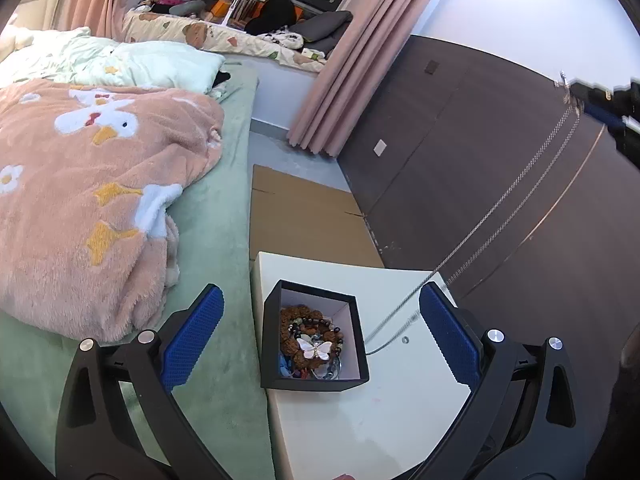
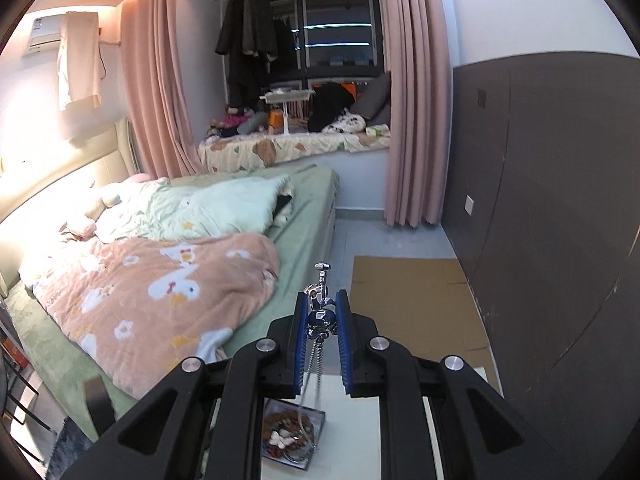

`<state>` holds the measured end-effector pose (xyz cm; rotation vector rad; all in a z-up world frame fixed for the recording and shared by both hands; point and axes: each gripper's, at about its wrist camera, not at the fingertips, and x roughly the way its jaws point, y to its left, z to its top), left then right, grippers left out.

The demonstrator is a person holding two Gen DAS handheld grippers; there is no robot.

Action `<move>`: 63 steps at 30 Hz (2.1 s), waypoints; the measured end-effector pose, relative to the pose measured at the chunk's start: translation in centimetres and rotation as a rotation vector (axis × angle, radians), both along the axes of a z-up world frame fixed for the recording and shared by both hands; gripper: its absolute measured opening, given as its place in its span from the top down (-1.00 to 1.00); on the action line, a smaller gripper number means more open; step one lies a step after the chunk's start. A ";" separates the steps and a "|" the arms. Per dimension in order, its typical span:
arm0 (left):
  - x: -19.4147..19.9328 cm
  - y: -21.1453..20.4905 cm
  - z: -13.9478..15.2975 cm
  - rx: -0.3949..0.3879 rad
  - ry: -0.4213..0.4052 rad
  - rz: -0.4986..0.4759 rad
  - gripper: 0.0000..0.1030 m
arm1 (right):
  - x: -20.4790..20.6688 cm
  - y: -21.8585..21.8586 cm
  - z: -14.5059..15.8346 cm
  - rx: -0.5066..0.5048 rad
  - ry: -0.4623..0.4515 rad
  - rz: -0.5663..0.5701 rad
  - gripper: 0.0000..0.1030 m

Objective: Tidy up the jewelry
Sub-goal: 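Lift the necklace high with the right gripper and lower it into the black box, then open the right gripper over the box and withdraw it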

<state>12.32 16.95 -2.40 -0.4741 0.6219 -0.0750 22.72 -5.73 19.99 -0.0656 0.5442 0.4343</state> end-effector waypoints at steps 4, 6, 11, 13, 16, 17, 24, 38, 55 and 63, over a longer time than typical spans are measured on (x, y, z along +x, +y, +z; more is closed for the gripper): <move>-0.2 0.2 0.1 -0.006 -0.009 0.002 -0.89 | -0.7 1.6 1.5 0.002 -0.019 0.024 0.73; -0.2 0.4 0.1 -0.011 -0.009 0.004 -0.89 | -0.9 2.4 2.0 -0.001 -0.027 0.030 0.73; -0.5 0.8 0.2 -0.021 -0.014 0.016 -0.89 | -0.7 3.5 1.7 -0.005 -0.019 0.046 0.73; -0.5 1.0 0.1 -0.023 -0.012 0.023 -0.89 | -0.3 3.7 0.7 -0.004 0.006 0.051 0.73; -0.5 1.1 0.2 -0.023 -0.013 0.025 -0.89 | 0.3 3.8 -1.1 -0.005 0.040 0.054 0.73; -0.5 1.1 0.2 -0.021 -0.014 0.024 -0.89 | 0.5 3.9 -1.6 -0.004 0.050 0.054 0.73; -0.1 1.2 0.0 -0.027 -0.011 0.029 -0.89 | -0.1 4.0 0.4 0.020 -0.001 0.062 0.73; -0.7 1.9 0.2 -0.035 -0.016 0.052 -0.90 | 1.5 5.2 -5.0 -0.009 0.132 0.074 0.69; 0.4 0.9 -0.3 -0.003 0.011 0.034 -0.89 | 4.5 -0.2 -18.3 -0.032 0.388 0.012 0.04; 1.9 -2.3 -0.9 0.062 0.051 -0.018 -0.89 | 6.2 -5.6 -22.7 -0.040 0.460 -0.037 -0.06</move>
